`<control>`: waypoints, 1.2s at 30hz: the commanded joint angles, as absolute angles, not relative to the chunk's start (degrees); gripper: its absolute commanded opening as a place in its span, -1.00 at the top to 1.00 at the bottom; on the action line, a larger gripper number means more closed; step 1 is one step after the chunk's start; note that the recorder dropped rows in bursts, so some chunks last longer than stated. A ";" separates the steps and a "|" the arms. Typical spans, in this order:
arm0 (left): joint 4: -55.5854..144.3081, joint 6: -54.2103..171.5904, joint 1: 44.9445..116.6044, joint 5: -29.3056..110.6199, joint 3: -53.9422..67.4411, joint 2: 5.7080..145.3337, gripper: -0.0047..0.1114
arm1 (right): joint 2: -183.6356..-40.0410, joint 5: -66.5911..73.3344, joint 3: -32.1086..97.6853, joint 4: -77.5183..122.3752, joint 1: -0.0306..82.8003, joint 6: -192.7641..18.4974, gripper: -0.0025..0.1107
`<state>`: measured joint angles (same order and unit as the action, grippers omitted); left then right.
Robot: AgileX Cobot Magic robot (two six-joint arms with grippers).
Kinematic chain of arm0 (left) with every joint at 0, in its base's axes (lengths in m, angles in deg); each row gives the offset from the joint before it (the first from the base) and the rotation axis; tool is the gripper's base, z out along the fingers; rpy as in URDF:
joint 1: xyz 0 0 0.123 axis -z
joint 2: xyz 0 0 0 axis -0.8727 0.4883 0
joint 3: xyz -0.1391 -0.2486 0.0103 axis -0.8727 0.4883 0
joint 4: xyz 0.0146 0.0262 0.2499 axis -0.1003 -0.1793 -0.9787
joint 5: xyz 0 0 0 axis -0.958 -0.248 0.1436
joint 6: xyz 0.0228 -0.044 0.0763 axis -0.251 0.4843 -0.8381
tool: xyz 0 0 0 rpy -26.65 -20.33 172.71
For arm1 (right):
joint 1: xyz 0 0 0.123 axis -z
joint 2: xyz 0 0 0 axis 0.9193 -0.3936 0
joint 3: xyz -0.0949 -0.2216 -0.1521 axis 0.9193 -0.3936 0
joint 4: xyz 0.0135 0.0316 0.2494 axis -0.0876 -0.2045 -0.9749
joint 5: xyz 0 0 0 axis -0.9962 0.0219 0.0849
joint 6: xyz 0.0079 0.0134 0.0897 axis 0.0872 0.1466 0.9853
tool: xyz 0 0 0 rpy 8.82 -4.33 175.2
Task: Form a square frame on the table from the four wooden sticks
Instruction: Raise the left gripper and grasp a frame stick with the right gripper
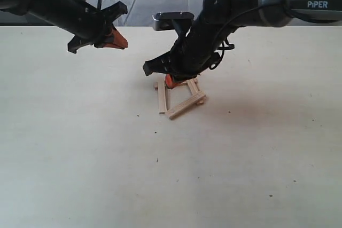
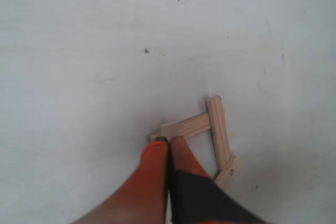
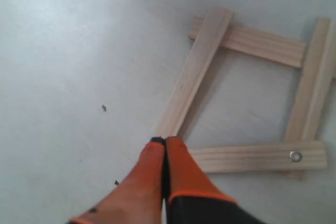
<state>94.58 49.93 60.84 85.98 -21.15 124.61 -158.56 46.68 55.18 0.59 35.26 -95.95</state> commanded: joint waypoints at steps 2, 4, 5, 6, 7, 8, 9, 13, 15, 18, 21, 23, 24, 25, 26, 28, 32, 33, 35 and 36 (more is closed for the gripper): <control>89.89 50.70 59.03 83.12 -16.36 117.54 0.92 | -163.33 54.08 62.11 3.82 35.37 -91.41 0.97; 89.49 50.57 57.87 81.62 -13.79 115.00 0.92 | -165.36 55.90 64.59 4.10 35.37 -90.67 0.97; 89.49 50.31 57.25 81.12 -12.67 113.97 0.92 | -166.03 56.65 65.54 4.10 35.37 -90.69 0.96; 89.49 50.30 56.62 80.59 -11.64 113.16 0.92 | -166.70 56.97 66.23 4.00 35.37 -90.69 0.91; 89.49 50.22 56.08 80.31 -10.84 112.65 0.92 | -167.46 57.11 66.62 4.00 35.37 -90.45 0.83; 89.49 50.18 55.70 79.90 -9.89 112.14 0.92 | -167.76 57.24 67.05 4.00 35.24 -90.28 0.73; 89.33 50.18 55.56 79.40 -9.04 111.82 0.92 | -168.25 57.25 67.41 4.00 35.10 -89.69 0.63; 90.78 49.36 55.19 78.23 -6.00 111.68 0.92 | -168.83 56.88 68.40 4.54 33.88 -88.87 0.41; 92.42 48.53 55.19 78.00 -3.92 111.68 0.92 | -168.96 56.07 68.73 6.59 32.99 -87.46 0.42; 92.72 47.55 55.19 76.99 -1.72 111.38 0.92 | -169.47 55.31 68.73 11.26 31.50 -83.35 0.42; 92.81 47.55 55.19 74.00 0.78 109.73 0.92 | -170.38 55.31 68.73 12.02 31.12 -81.72 0.42; 92.81 47.41 55.19 73.12 2.10 108.37 0.92 | -171.01 55.03 68.73 12.02 30.82 -81.11 0.42; 92.69 47.25 55.19 72.55 2.67 107.63 0.92 | -171.28 54.75 68.73 12.13 30.82 -80.73 0.42; 92.69 47.13 55.19 72.16 3.08 106.93 0.92 | -171.54 54.49 68.73 12.13 30.71 -80.43 0.42; 92.57 47.13 55.19 71.51 3.58 106.23 0.92 | -171.67 53.95 68.73 12.13 30.56 -80.29 0.42; 92.57 47.13 55.19 70.68 4.12 105.18 0.92 | -171.79 53.20 68.73 12.38 30.20 -80.26 0.42; 92.43 47.13 55.19 70.36 4.61 103.72 0.92 | -171.79 51.65 68.73 13.97 30.10 -77.64 0.40; 92.32 47.13 55.19 70.36 4.61 103.60 0.92 | -171.79 51.55 68.73 14.22 30.10 -77.36 0.35; 92.32 47.13 55.19 70.36 4.61 103.16 0.92 | -171.79 51.55 68.73 14.49 30.10 -77.23 0.20; 92.32 47.13 55.19 70.36 4.61 103.06 0.92 | -171.79 51.55 68.73 14.49 30.10 -77.23 0.12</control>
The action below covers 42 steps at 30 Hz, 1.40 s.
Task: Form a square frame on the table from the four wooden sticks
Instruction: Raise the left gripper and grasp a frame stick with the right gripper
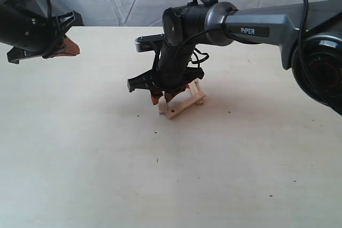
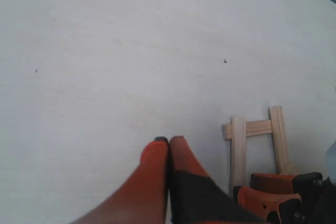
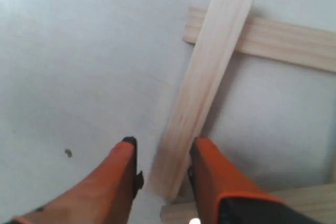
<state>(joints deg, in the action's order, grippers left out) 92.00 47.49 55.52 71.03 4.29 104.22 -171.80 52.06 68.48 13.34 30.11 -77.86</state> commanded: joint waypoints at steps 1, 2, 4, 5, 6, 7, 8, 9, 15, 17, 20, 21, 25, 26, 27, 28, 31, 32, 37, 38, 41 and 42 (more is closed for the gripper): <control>92.32 47.13 55.19 70.46 4.61 102.76 0.92 | -171.79 51.55 68.73 14.49 30.10 -77.23 0.09; 92.32 47.13 55.19 70.46 4.61 102.63 0.92 | -171.79 51.26 68.73 14.49 30.10 -77.13 0.10; 92.32 47.13 55.19 70.46 4.61 101.98 0.92 | -171.79 50.41 68.73 14.49 30.07 -76.18 0.14; 92.32 47.13 55.19 70.57 4.61 101.69 0.92 | -171.79 50.11 68.73 14.49 30.07 -76.18 0.16; 92.32 47.13 55.19 70.57 4.61 101.13 0.92 | -171.91 49.82 68.73 14.49 30.07 -76.05 0.18; 92.19 47.13 55.19 70.57 4.61 100.64 0.92 | -172.03 49.68 68.73 14.49 30.07 -75.92 0.19; 92.19 47.13 55.19 70.57 4.61 100.31 0.92 | -172.32 49.86 68.73 14.52 30.07 -75.92 0.19; 92.08 47.13 55.19 70.57 4.61 99.74 0.92 | -172.64 50.23 68.73 14.63 30.07 -75.66 0.19; 91.84 47.01 55.19 70.57 4.61 97.94 0.92 | -174.31 50.73 68.73 14.42 30.07 -74.36 0.33; 91.37 47.01 55.19 70.57 4.61 97.80 0.92 | -174.31 50.46 68.73 14.30 30.07 -74.36 0.60; 91.23 47.01 55.19 70.67 4.61 97.73 0.92 | -173.95 49.56 68.73 13.44 30.07 -73.79 0.96; 91.23 47.01 55.19 70.91 4.61 97.73 0.92 | -173.86 49.18 68.73 12.82 30.07 -73.78 0.94; 91.23 46.86 55.19 72.10 4.61 97.67 0.92 | -173.86 48.80 69.54 10.50 30.18 -73.17 0.82; 91.23 46.86 55.19 72.23 4.61 97.54 0.92 | -173.86 49.07 69.89 10.50 30.18 -72.71 0.81; 91.23 46.69 55.19 72.23 4.74 97.51 0.92 | -173.70 49.32 70.24 10.39 30.18 -72.71 0.81; 91.35 46.63 55.19 72.08 5.09 97.22 0.92 | -173.58 49.61 70.56 10.39 30.18 -72.71 0.81; 91.44 46.63 55.19 71.20 6.31 96.21 0.92 | -173.26 51.14 72.26 10.53 30.18 -72.58 0.81; 91.44 46.49 55.19 70.90 6.42 96.00 0.92 | -173.12 52.23 73.02 10.65 30.18 -72.58 0.81; 91.32 46.21 55.19 70.66 6.57 95.66 0.92 | -173.12 59.18 76.05 14.95 30.18 -72.91 0.81; 91.32 46.21 55.19 70.66 6.57 95.66 0.92 | -173.12 60.75 76.36 16.35 30.18 -73.07 0.81; 91.32 46.21 55.19 70.66 6.57 95.66 0.92 | -173.12 63.94 76.66 18.52 30.18 -74.97 0.81; 91.22 46.21 55.19 70.66 6.57 95.66 0.92 | -173.12 65.48 76.66 18.52 30.18 -76.93 0.81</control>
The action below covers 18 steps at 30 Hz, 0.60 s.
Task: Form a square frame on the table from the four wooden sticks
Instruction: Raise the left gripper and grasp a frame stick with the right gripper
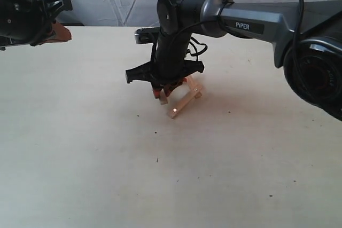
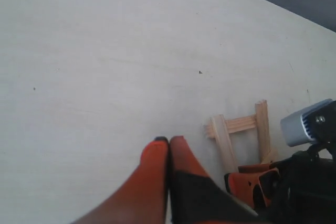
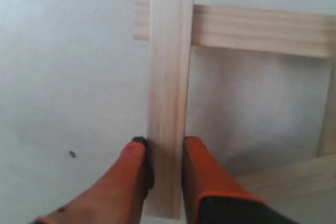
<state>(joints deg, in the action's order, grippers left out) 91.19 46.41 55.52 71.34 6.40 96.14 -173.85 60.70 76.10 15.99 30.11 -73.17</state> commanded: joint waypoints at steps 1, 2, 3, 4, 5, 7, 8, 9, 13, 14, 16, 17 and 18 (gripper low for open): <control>91.22 46.21 55.19 70.66 6.57 95.66 0.92 | -173.23 66.15 76.66 18.52 30.18 -77.85 0.81; 91.22 46.21 55.19 70.66 6.57 95.66 0.92 | -173.46 67.03 76.66 18.52 30.18 -78.99 0.81; 91.22 46.21 55.19 70.66 6.57 95.66 0.92 | -173.59 67.46 76.66 18.52 30.18 -79.25 0.81; 91.22 46.21 55.19 70.66 6.57 95.66 0.92 | -173.60 67.72 76.66 18.52 30.18 -79.58 0.81; 91.23 46.21 55.19 70.56 6.57 95.66 0.92 | -173.60 67.72 76.66 18.52 30.18 -79.88 0.81; 91.23 46.06 55.19 70.56 6.57 95.66 0.92 | -173.60 67.87 76.66 18.52 30.18 -80.62 0.81; 91.23 46.06 55.19 70.56 6.57 95.66 0.92 | -173.60 67.87 76.66 18.52 30.18 -80.62 0.81; 91.23 46.06 55.19 70.56 6.57 95.66 0.92 | -173.60 67.76 76.66 18.71 30.18 -80.73 0.81; 91.23 46.07 55.19 70.45 6.57 95.66 0.92 | -174.58 67.92 76.66 19.52 30.18 -80.73 0.80; 91.23 46.07 55.19 70.45 6.57 95.66 0.92 | -175.48 68.29 76.66 19.55 30.18 -80.73 0.80; 91.23 46.07 55.19 70.45 6.57 95.66 0.92 | -176.27 68.32 76.66 19.55 30.18 -80.73 0.80; 91.23 46.07 55.19 70.45 6.57 95.66 0.92 | -176.27 68.10 76.66 19.45 30.18 -80.73 0.76; 91.23 46.07 55.19 70.45 6.57 95.66 0.92 | -176.27 67.79 76.66 19.59 30.18 -80.73 0.68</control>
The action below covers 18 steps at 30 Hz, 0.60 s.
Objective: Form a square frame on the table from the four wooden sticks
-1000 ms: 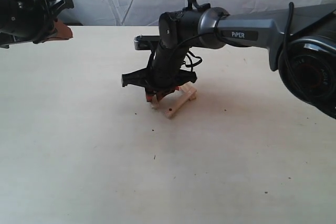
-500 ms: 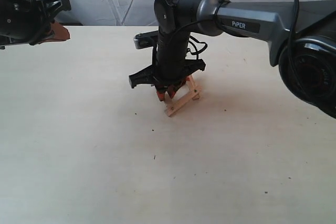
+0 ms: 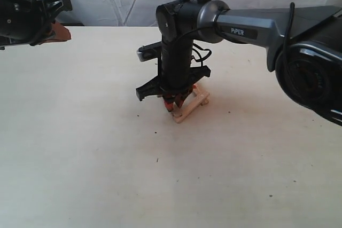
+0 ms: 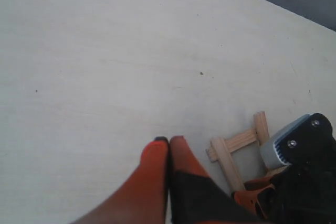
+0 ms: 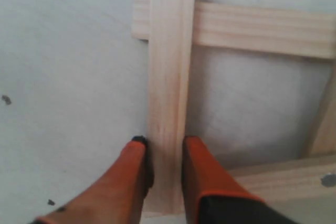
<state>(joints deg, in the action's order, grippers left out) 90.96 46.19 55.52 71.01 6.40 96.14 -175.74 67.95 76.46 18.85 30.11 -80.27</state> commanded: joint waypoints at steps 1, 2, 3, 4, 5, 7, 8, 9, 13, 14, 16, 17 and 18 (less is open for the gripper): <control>91.23 46.07 55.19 70.45 6.57 95.66 0.92 | -176.27 67.30 76.66 19.59 30.18 -80.92 0.60; 91.11 46.07 55.19 70.34 6.57 95.66 0.92 | -176.27 67.25 76.66 19.59 30.18 -81.08 0.47; 91.11 46.07 55.19 70.34 6.57 95.66 0.92 | -176.27 67.25 76.66 19.59 30.18 -81.77 0.35; 91.11 46.07 55.19 70.34 6.57 95.66 0.92 | -176.27 67.56 76.66 19.59 30.18 -82.06 0.27; 91.11 46.07 55.19 70.34 6.57 95.66 0.92 | -176.27 67.54 76.66 19.59 30.18 -82.16 0.21; 91.11 46.07 55.19 70.34 6.57 95.66 0.92 | -176.27 67.54 76.66 19.59 30.18 -82.16 0.21; 91.11 46.07 55.19 70.34 6.57 95.66 0.92 | -176.14 67.43 76.75 19.59 30.18 -82.16 0.22; 91.11 46.07 55.19 70.34 6.57 95.66 0.92 | -175.74 67.43 77.03 19.59 30.18 -82.16 0.22; 91.11 46.07 55.19 70.34 6.57 95.66 0.92 | -173.52 68.91 79.49 19.78 30.18 -82.16 0.22; 90.98 46.07 55.19 70.34 6.57 95.66 0.92 | -172.84 69.21 80.23 19.78 30.38 -82.16 0.22; 90.98 46.07 55.19 70.34 6.57 95.66 0.92 | -171.39 69.69 80.94 19.13 31.47 -82.60 0.22; 90.86 46.03 55.19 70.34 6.57 95.66 0.92 | -170.90 70.30 80.96 18.92 32.14 -83.19 0.22; 90.86 46.03 55.19 70.34 6.57 95.66 0.92 | -170.46 71.44 80.96 18.92 32.91 -83.97 0.24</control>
<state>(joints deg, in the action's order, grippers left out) 90.85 46.19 55.52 71.01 6.40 96.14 -172.48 69.07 80.43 18.49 30.73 -82.43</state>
